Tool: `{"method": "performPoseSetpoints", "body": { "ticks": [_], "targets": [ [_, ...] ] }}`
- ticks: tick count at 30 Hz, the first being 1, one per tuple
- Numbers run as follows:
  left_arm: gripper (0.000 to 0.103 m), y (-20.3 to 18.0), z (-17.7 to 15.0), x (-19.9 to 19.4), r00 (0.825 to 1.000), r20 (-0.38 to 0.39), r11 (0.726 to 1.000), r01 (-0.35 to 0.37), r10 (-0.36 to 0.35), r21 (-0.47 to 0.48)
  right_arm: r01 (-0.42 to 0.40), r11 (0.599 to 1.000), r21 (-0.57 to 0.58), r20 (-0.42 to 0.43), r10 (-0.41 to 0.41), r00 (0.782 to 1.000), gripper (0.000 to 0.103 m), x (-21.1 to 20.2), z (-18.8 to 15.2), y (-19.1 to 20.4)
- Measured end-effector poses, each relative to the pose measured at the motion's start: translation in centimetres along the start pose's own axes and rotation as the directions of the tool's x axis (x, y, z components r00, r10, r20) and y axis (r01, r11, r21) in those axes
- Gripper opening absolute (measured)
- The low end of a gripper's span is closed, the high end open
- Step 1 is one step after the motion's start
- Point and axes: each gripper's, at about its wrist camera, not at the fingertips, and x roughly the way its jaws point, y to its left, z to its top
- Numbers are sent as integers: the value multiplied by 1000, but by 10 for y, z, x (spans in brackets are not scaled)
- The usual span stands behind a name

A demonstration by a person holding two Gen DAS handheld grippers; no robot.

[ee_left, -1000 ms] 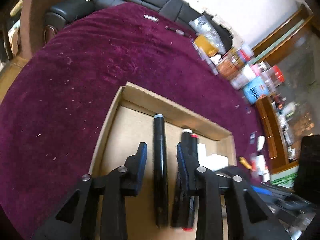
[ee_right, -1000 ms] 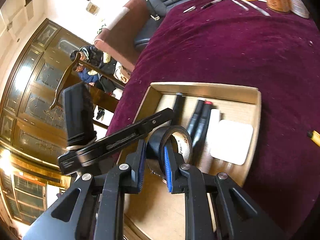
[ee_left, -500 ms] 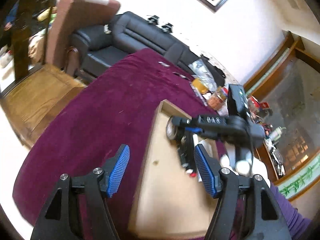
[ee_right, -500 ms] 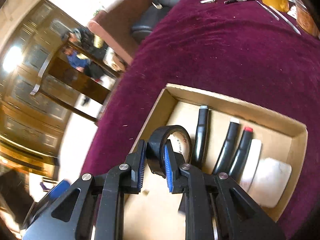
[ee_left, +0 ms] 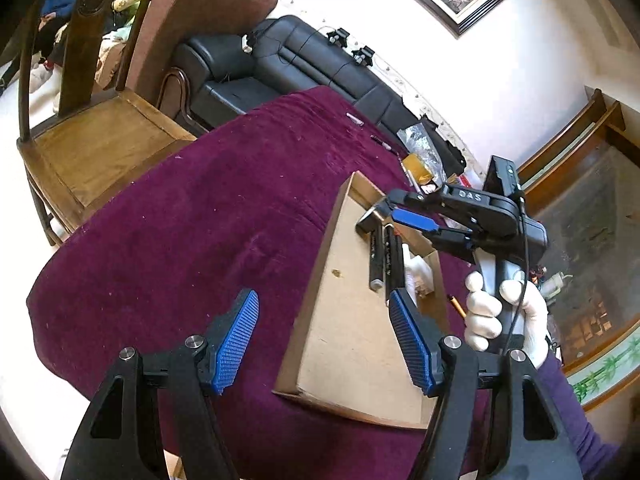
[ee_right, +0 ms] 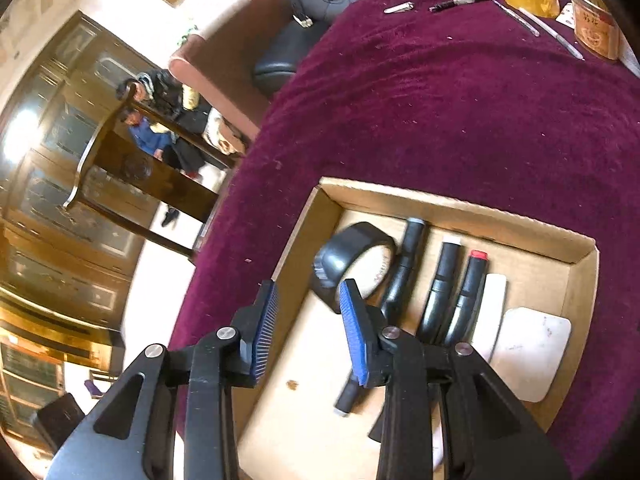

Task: Organize rigid objects
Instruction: 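Withdraw both grippers from the box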

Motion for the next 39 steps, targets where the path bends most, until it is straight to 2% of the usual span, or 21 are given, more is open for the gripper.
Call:
{"method": "performPoseSetpoints", "body": {
  "ticks": [2,4,8,11,15,18,20,22,24,26,29,31,32,33,35,36,37,38,39],
  "targets": [
    [62,-4,-4,-6,1000,18,1000,-19,19,4,3,1000,-6,13,-3,1000,35,6,3,7],
    [62,-7,-8,-9,999,30,999,-34,34,5,32,999,-17,13,-32,999,44,17,9,14],
    [62,-14,-13,-11,995,51,996,-82,81,26,27,999,-23,-63,-28,998,44,46,9,26],
    [62,-18,-16,-14,995,62,995,-85,82,50,-6,1000,0,-134,6,991,44,60,-2,27],
    [62,-23,-17,-18,994,78,994,-81,75,68,-6,1000,8,-157,7,988,44,56,-10,22],
    [62,-32,-19,-16,992,87,991,-103,96,83,5,1000,-13,-129,-7,992,44,36,-14,18],
    [62,-40,-22,-16,988,98,986,-126,116,107,32,998,-60,-85,-37,996,44,11,-21,17],
    [62,-54,-28,-16,980,126,970,-177,157,167,67,990,-122,-22,-70,997,44,-21,-35,15],
    [62,-64,-36,-17,971,153,953,-212,182,218,126,979,-160,29,-123,992,46,-49,-52,5],
    [62,-69,-42,-14,972,148,946,-214,182,243,184,966,-180,83,-171,982,49,-71,-68,-4],
    [62,-78,-50,-10,982,109,952,-175,152,253,295,939,-177,189,-262,946,49,-112,-99,-33],
    [62,-90,-56,-7,986,96,948,-160,138,276,348,927,-141,275,-301,913,49,-142,-115,-53],
    [62,-96,-59,-6,987,92,945,-155,134,289,374,919,-121,322,-320,891,49,-157,-123,-60],
    [62,-104,-62,-2,988,82,940,-149,130,307,416,904,-98,374,-354,857,49,-171,-131,-67],
    [62,-121,-69,1,991,62,935,-130,116,329,490,871,-44,463,-417,782,67,-199,-140,-83],
    [62,-129,-73,3,993,53,933,-122,110,339,524,852,9,517,-452,727,91,-215,-145,-97],
    [62,-138,-76,6,994,42,929,-113,105,352,530,846,53,547,-468,694,100,-227,-148,-112],
    [62,-146,-79,8,994,35,926,-108,102,361,522,848,92,540,-483,689,102,-235,-147,-129],
    [62,-153,-82,10,995,27,923,-101,98,371,511,851,120,512,-494,703,102,-239,-143,-142]
  ]
}}
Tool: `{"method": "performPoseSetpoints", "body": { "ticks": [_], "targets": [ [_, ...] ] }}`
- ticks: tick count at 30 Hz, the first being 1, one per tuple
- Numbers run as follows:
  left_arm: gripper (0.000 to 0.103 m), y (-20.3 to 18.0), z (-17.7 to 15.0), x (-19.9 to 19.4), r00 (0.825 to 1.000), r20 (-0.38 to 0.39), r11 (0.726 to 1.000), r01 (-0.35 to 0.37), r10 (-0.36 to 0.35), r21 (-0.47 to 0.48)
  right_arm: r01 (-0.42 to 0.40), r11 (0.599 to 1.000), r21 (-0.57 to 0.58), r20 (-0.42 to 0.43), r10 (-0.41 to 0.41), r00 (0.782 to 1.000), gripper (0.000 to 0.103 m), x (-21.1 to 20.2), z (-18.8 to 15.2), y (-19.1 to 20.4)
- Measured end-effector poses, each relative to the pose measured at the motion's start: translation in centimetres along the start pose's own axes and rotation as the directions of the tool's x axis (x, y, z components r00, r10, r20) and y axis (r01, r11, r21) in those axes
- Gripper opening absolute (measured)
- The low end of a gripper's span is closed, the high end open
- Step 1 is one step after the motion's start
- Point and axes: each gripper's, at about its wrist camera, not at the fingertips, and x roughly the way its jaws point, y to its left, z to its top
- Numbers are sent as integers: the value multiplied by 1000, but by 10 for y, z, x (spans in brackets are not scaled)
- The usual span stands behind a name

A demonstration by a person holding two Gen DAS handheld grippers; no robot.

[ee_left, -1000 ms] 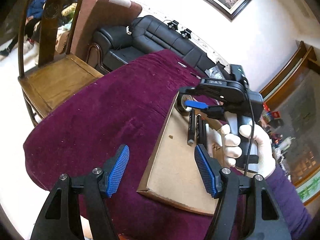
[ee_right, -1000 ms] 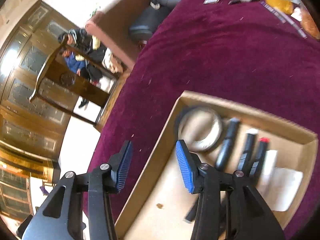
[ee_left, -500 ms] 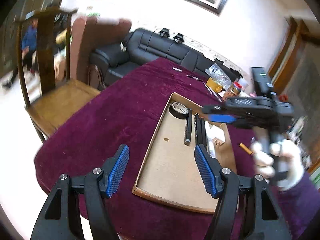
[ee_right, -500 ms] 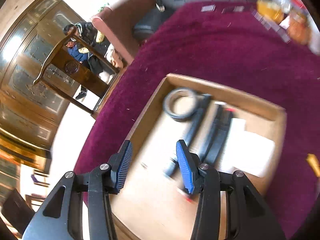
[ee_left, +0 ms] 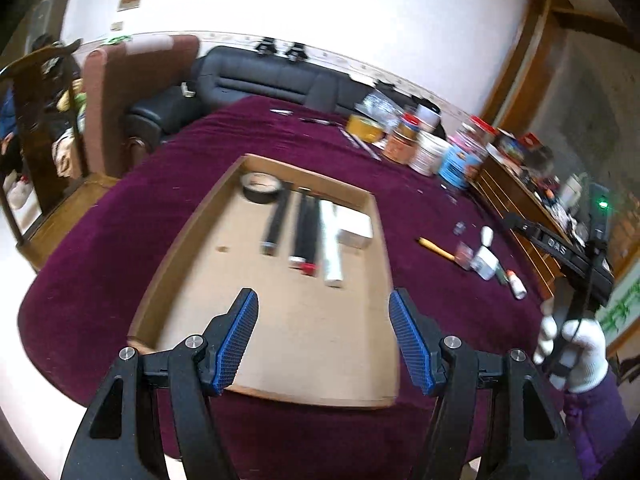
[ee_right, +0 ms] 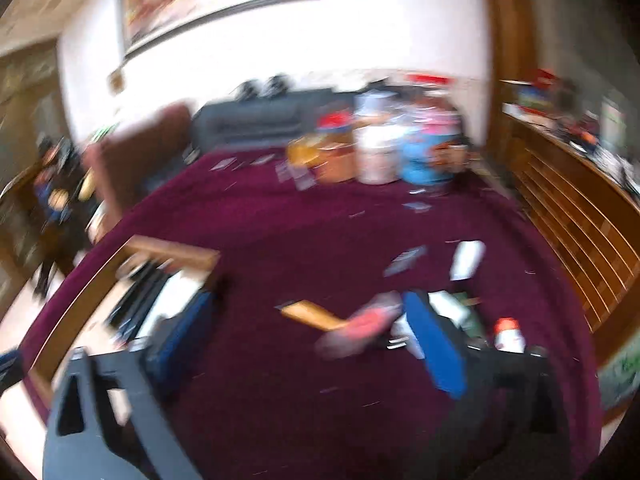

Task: Organize rigid objects
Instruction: 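Withdraw both grippers from the box, then move the left gripper toward the yellow pen and red package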

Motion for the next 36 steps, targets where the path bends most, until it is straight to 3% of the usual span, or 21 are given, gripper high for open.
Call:
{"method": "performPoseSetpoints", "body": {
  "ticks": [1,3,7,13,19,23,27,36],
  "targets": [
    [62,-11,0,2,1000,-9,1000,7,-6,16,-15,998,63,-83,20,996,101,14,3,-26],
    [62,-27,-1,5,1000,-25,999,5,-4,44,-25,987,157,-129,45,991,101,29,4,-61],
    [62,-59,1,14,998,-59,996,9,-4,87,36,954,297,-105,-5,994,101,41,11,-121],
    [62,-93,6,38,992,-130,995,18,-6,93,74,906,416,-35,-65,997,101,57,28,-184],
    [62,-112,15,67,984,-173,994,-14,33,109,83,864,496,17,-105,994,101,63,12,-218],
    [62,-120,26,91,979,-205,998,0,14,69,31,824,565,-6,-33,999,101,70,3,-232],
    [62,-135,37,116,975,-221,997,40,-26,61,27,844,536,-4,-30,1000,101,72,3,-224],
    [62,-187,50,204,963,-269,981,31,23,192,-7,846,533,-23,23,999,101,80,0,-221]
  ]
}}
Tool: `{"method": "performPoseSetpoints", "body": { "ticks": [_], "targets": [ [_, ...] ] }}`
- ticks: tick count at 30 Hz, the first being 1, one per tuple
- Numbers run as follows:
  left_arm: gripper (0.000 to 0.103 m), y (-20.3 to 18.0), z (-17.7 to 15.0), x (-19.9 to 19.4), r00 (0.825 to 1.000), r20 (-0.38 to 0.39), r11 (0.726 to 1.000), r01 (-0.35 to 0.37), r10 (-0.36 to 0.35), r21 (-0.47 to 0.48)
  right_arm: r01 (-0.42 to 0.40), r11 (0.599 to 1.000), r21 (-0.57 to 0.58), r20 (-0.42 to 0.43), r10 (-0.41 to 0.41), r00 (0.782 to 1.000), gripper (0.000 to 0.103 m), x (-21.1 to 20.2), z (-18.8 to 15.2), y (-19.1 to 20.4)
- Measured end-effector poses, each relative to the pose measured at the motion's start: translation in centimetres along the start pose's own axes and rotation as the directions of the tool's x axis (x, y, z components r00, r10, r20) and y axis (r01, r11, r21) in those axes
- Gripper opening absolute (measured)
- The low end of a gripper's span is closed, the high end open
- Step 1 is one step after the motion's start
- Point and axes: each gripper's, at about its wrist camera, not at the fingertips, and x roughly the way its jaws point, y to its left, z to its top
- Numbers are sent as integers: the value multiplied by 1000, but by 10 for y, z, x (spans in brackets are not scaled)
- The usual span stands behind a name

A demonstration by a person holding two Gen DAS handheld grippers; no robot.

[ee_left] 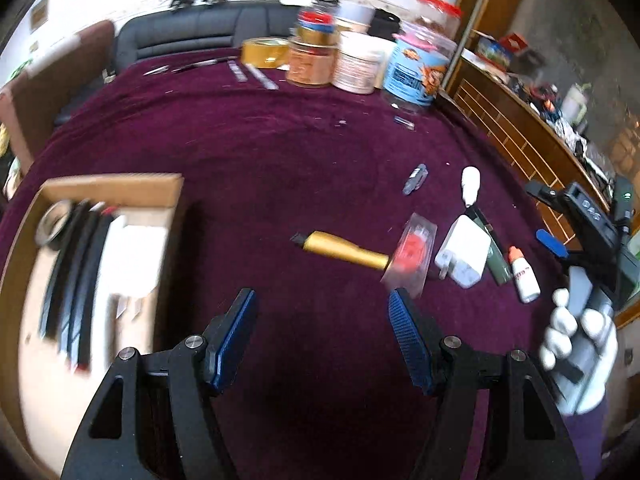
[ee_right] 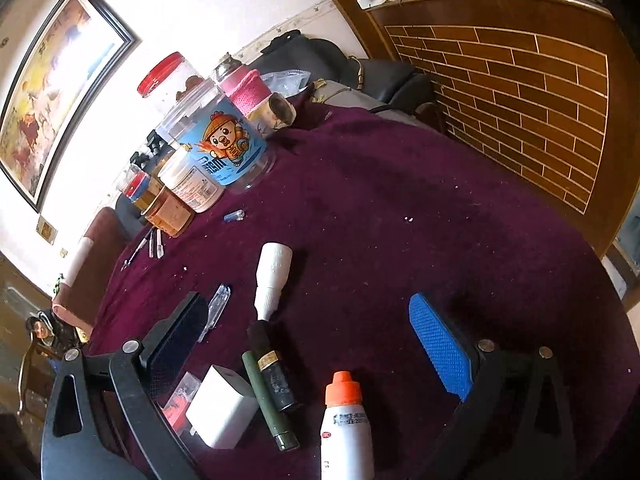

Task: Organize rigid objects
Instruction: 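Move the left gripper toward the yellow pen and red package, then grasp the clear package with red item using the left gripper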

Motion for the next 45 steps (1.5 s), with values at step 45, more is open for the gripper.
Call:
{"method": "performPoseSetpoints", "body": {
  "ticks": [45],
  "targets": [
    [61,-76,-32,28,988,-122,978,113,-93,176,17,1000,-5,-69,-17,997,101,12,-4,0]
  ]
}}
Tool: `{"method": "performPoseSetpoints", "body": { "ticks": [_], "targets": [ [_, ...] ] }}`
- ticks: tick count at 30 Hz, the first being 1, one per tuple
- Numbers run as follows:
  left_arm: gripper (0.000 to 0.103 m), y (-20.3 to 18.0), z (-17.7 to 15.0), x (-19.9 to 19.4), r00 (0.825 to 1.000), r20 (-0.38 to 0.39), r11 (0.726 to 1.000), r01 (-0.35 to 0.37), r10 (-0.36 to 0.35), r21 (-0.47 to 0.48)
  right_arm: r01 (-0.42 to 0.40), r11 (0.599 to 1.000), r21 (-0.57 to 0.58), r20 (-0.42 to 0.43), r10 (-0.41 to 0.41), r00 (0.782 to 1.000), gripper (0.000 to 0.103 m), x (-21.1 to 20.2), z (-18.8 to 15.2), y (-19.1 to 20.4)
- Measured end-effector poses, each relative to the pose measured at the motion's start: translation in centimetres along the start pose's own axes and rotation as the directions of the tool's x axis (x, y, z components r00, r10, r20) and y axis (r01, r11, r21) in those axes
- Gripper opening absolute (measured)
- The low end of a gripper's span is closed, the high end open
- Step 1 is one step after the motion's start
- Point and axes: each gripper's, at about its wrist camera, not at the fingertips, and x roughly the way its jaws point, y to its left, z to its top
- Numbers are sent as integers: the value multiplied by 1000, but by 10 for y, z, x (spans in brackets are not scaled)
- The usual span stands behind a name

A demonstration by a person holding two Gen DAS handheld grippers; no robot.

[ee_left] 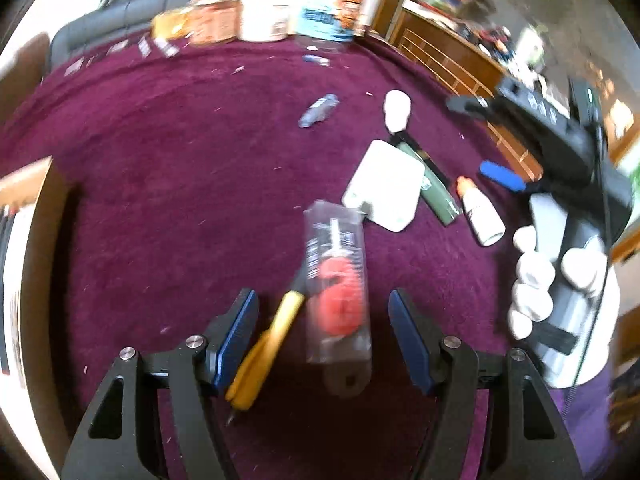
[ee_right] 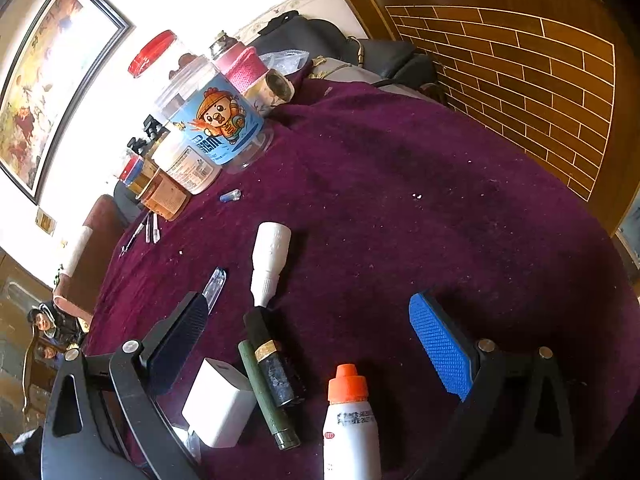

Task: Organize rigid objects
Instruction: 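Grasp the clear package with red item using the left gripper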

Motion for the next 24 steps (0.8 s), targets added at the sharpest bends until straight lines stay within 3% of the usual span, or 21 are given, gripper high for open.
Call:
{"method": "performPoseSetpoints", "body": {
  "ticks": [1,2,3,5,8,12,17,21,24],
  "targets": [
    [61,-7,-1,3,1000,1,999,-24,24,41,3,1000,-1,-4,-3,1000,101,1,0,0],
    [55,-14,-1,6,999,-3,995,-47,48,83,5,1000,-2,-6,-5,1000,101,2,0,1],
    [44,-19,-3,7,999,-8,994,-46,47,103,8,1000,-4,-6,-8,1000,101,1,-1,1],
    [33,-23,-6,3,999,-22,992,-20,23,122,12,1000,-5,-6,-12,1000,101,1,-1,1],
    [33,-7,-8,-13,1000,-16,997,-2,3,80,8,1000,-2,-9,-8,1000,101,2,-1,1],
    [45,17,-16,-35,1000,20,1000,16,-17,14,8,1000,-8,-20,-9,1000,101,4,-1,2],
    [46,6,-32,-21,999,-1,998,33,-33,54,17,1000,-4,-23,-17,1000,101,4,-2,1],
    [47,-2,-20,-13,1000,20,999,-20,19,36,18,1000,-6,-18,-18,1000,101,3,-2,1],
    [47,-19,-9,-1,1000,8,996,-18,17,82,13,1000,-3,-20,-13,1000,101,3,-2,1]
  ]
}}
